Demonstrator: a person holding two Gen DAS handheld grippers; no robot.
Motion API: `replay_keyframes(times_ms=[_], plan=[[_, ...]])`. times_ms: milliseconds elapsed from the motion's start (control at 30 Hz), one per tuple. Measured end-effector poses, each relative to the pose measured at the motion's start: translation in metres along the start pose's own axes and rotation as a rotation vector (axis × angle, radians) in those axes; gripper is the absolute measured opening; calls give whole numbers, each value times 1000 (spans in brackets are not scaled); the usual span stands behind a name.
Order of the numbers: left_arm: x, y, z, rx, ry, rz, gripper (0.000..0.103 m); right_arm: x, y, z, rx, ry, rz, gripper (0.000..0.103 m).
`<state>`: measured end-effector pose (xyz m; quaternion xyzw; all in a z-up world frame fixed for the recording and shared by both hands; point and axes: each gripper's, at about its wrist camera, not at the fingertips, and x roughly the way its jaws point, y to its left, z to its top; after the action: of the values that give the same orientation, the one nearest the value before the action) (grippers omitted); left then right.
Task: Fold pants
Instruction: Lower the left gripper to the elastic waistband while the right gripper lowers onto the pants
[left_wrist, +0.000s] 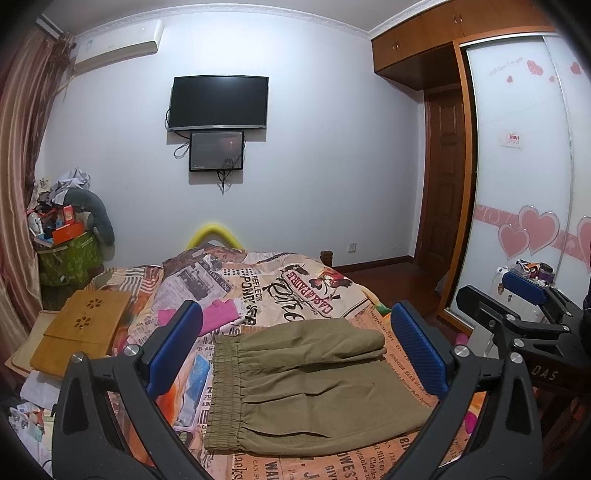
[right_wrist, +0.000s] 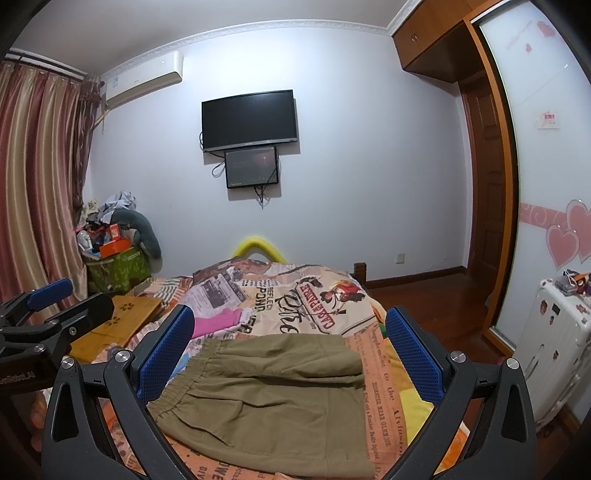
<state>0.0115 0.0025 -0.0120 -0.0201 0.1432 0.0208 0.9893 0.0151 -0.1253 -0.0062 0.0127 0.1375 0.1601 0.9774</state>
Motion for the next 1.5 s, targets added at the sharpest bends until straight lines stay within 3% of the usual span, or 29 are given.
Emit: replay_keyframes(times_ms=[400,633,800,967,1200,1367,1500], plan=[[78,26,-13,-22,150,72,103,38,-31,-18,27,129,-84,103],[149,51,-37,1,307,154,103,76,-67,-42,57,277,-167,103],[194,68,-57,-15,410,171,103,102,-87,-57,49,371,-207,103],[239,85,-79,-17,522,170,103,133,-100,-72,52,472,-174,103],[273,101,-105,43,624,168,103,176,-112,-94,49,593,-107,102],[292,106,-120,55,700,138,82,200,-115,-105,53,651,-56,100],[301,107,-127,50,748,94,72,217,-117,-111,69,706,8,81]])
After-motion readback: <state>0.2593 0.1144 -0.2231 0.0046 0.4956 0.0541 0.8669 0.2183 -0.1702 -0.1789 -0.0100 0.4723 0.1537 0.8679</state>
